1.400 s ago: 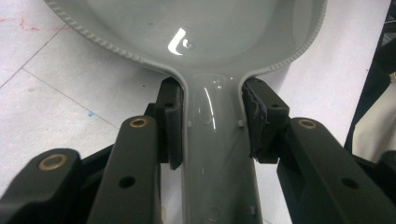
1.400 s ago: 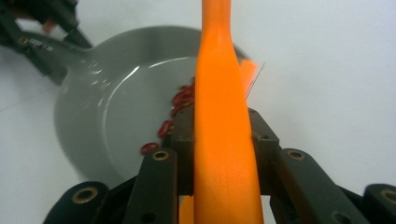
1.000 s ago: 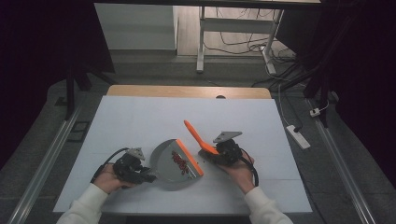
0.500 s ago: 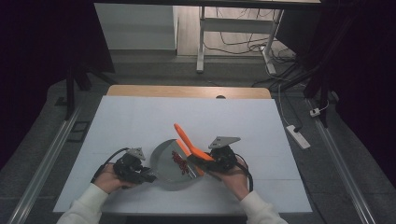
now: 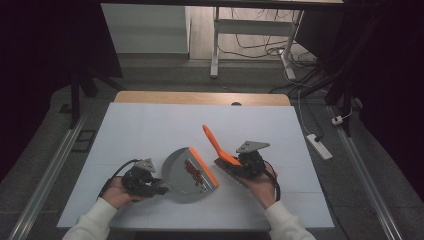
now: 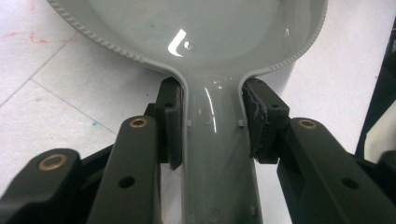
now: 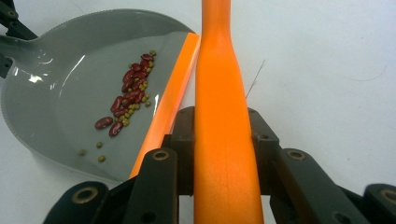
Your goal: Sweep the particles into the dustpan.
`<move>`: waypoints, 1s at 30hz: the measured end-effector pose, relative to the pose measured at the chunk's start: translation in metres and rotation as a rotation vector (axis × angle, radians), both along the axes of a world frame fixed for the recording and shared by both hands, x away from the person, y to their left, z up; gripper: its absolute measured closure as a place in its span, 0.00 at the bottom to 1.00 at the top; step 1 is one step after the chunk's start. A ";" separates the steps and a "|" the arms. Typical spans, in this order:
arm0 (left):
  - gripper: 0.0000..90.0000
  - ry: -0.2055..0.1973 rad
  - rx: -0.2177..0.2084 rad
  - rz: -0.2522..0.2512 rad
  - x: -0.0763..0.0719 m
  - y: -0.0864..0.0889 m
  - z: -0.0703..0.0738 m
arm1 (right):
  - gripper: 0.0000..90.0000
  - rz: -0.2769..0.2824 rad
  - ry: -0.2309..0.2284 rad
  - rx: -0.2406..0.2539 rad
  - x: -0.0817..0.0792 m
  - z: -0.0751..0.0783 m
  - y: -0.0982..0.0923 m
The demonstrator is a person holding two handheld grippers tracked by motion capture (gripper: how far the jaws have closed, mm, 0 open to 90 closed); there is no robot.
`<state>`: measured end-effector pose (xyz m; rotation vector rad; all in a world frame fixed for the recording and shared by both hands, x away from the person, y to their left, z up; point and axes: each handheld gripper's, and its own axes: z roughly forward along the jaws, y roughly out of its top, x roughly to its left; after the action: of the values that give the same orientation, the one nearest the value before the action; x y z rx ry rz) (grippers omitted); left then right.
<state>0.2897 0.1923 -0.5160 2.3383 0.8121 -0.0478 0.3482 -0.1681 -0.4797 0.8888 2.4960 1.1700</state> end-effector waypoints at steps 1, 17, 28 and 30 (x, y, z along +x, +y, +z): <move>0.69 -0.002 -0.007 0.005 0.000 0.000 0.000 | 0.78 -0.002 -0.002 0.003 0.000 0.000 -0.001; 0.69 -0.055 -0.065 0.140 -0.018 0.011 0.007 | 0.78 -0.012 -0.071 0.059 -0.002 0.020 -0.027; 0.69 -0.052 -0.102 0.234 -0.027 0.016 0.008 | 0.78 -0.037 -0.073 0.058 -0.002 0.021 -0.043; 0.69 -0.053 -0.107 0.255 -0.028 0.017 0.008 | 0.78 -0.042 -0.069 0.055 -0.002 0.021 -0.046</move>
<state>0.2618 0.2093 -0.5079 2.1109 1.0478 0.0777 0.3463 -0.2144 -0.4591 0.8947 2.3893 1.2397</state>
